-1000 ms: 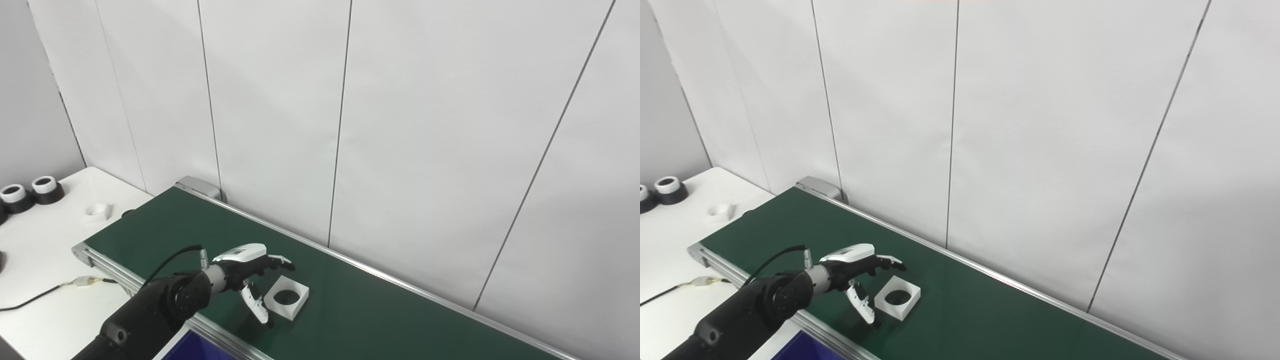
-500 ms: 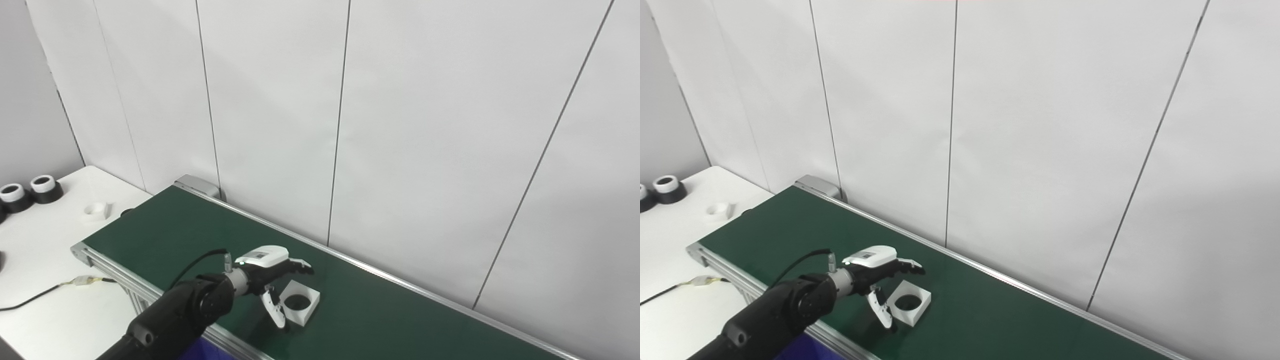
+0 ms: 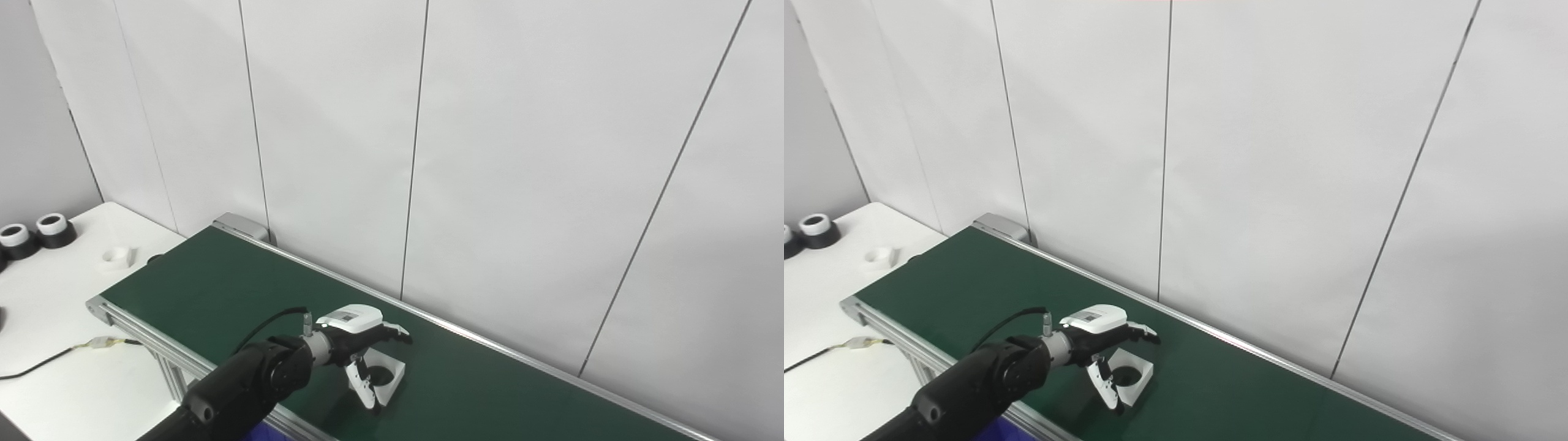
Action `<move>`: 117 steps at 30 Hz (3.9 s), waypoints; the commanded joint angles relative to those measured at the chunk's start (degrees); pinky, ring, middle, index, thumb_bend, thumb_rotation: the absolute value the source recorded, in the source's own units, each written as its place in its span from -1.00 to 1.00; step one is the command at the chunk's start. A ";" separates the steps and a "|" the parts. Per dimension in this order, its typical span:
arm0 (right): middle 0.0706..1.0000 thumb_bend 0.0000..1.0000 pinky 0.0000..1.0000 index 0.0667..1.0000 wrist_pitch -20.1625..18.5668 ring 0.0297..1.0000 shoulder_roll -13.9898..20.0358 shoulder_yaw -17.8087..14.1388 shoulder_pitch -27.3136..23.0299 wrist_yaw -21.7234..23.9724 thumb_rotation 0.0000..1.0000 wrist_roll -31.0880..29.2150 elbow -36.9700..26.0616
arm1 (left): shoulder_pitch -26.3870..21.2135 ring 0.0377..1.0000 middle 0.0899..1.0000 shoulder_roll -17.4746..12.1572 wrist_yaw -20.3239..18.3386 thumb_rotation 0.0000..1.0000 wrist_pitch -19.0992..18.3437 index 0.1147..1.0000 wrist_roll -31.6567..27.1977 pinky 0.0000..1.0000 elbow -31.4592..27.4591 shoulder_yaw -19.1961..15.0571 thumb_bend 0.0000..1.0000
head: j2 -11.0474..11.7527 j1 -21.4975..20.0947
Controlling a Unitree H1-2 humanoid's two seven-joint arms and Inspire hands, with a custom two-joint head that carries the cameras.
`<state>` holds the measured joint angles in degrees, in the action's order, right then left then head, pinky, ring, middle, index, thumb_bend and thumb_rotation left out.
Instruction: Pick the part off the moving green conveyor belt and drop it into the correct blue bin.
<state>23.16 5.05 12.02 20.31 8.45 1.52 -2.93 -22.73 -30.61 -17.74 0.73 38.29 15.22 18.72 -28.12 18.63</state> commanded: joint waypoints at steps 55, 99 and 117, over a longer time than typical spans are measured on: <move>0.51 0.00 0.27 0.70 1.38 0.40 -0.56 0.59 0.83 0.18 0.10 -1.02 -3.87 | -3.17 -0.17 -0.11 2.46 15.89 -1.00 12.33 -0.04 0.24 -0.32 16.10 3.57 -0.05 | -1.67 -2.17; 0.53 0.07 0.28 0.71 -0.40 0.42 -0.50 0.60 1.03 -0.03 0.15 0.48 -7.31 | 14.85 -0.17 -0.10 -1.26 2.41 -1.00 3.28 -0.09 -14.80 -0.22 -33.63 -18.17 -0.04 | -10.20 -6.16; 0.51 0.13 0.30 0.70 -6.14 0.42 -0.83 0.48 1.39 -0.44 0.13 0.96 -13.51 | 24.96 -0.17 -0.13 0.16 0.27 -1.00 0.99 -0.12 -17.69 -0.16 -42.99 -20.76 -0.04 | -18.99 -8.19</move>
<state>17.25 4.75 12.50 21.79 8.25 2.28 -14.23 2.64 -30.19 -18.15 1.40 21.46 -25.57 -1.29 -47.11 10.37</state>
